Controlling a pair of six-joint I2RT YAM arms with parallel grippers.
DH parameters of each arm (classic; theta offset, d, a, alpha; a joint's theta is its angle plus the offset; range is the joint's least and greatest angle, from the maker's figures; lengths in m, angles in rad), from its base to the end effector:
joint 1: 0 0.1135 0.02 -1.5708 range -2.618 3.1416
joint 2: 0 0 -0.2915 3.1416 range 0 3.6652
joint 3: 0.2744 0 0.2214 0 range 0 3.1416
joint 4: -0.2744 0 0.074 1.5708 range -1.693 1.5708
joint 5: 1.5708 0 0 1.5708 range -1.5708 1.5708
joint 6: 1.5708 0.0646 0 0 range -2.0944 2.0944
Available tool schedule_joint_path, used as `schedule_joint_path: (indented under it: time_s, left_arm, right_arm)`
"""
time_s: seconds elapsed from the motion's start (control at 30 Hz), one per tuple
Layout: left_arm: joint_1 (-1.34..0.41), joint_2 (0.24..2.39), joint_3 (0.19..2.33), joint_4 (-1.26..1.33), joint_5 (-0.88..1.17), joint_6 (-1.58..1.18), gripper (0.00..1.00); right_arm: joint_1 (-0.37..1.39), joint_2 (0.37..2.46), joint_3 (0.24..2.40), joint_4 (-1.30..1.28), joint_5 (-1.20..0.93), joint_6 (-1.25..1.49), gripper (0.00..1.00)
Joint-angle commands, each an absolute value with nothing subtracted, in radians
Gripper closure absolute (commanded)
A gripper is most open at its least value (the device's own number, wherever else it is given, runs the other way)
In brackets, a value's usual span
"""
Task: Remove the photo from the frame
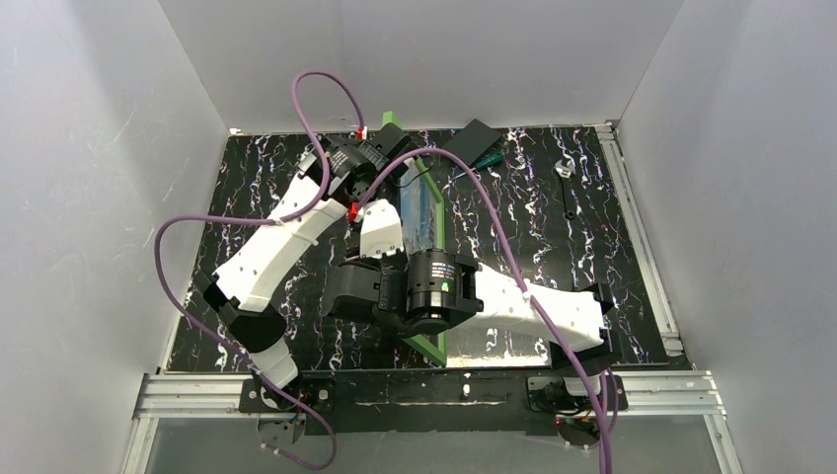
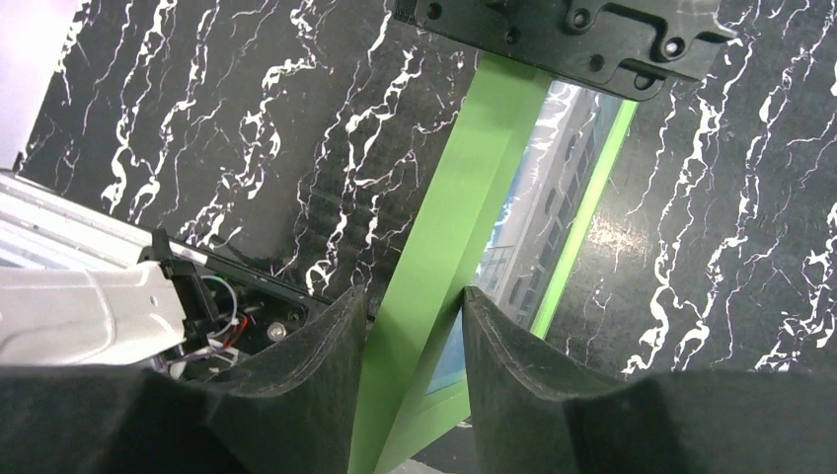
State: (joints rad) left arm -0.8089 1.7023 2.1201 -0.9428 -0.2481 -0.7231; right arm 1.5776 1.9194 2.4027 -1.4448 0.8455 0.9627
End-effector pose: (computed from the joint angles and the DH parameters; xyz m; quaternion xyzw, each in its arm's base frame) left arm 0.2509 -0.2400 0.4753 -0.0249 0.8616 -0.2663 0.4315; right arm 0.0460 0.3476 0.4438 -0.1460 0.8664 0.1454 0.4548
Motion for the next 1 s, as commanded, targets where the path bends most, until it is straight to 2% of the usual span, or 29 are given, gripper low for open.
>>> schedule_joint_path:
  time_s: [0.0, 0.17, 0.33, 0.4, 0.5, 0.53, 0.63, 0.7, 0.8, 0.83, 0.97]
  left_arm:
    - [-0.833, 1.739, 2.145, -1.123, -0.437, -0.766, 1.00]
    - [-0.852, 1.764, 2.161, -1.115, -0.451, -0.784, 1.00]
    - [-0.881, 1.807, 2.233, -1.160, -0.486, -0.770, 1.00]
    - [-0.886, 1.808, 2.236, -1.161, -0.487, -0.768, 1.00]
    - [-0.886, 1.791, 2.214, -1.129, -0.476, -0.737, 1.00]
    - [-0.886, 1.786, 2.210, -1.122, -0.473, -0.725, 0.95]
    - [-0.885, 1.756, 2.197, -1.081, -0.461, -0.675, 0.67]
    - [-0.884, 1.721, 2.172, -1.033, -0.446, -0.621, 0.46]
    - [-0.879, 1.647, 2.121, -0.957, -0.422, -0.562, 0.08]
    - [-0.872, 1.621, 2.106, -0.934, -0.401, -0.544, 0.03]
    - [-0.842, 1.505, 2.049, -0.850, -0.334, -0.500, 0.02]
  right_arm:
    - [1.579, 1.890, 2.376, -1.522, 0.892, 1.029, 0.51]
    - [1.579, 1.898, 2.376, -1.572, 0.903, 1.055, 0.43]
    - [1.574, 1.883, 2.337, -1.580, 0.902, 1.076, 0.49]
    - [1.571, 1.868, 2.312, -1.578, 0.904, 1.092, 0.63]
    - [1.572, 1.821, 2.251, -1.556, 0.912, 1.111, 0.92]
    - [1.572, 1.799, 2.220, -1.545, 0.914, 1.120, 0.99]
    - [1.577, 1.713, 2.096, -1.488, 0.919, 1.140, 0.99]
    - [1.579, 1.638, 1.969, -1.407, 0.913, 1.117, 0.99]
    - [1.580, 1.487, 1.756, -1.219, 0.881, 1.054, 0.99]
    - [1.579, 1.425, 1.679, -1.151, 0.867, 1.036, 0.99]
    - [1.568, 1.161, 1.431, -0.932, 0.817, 0.989, 0.99]
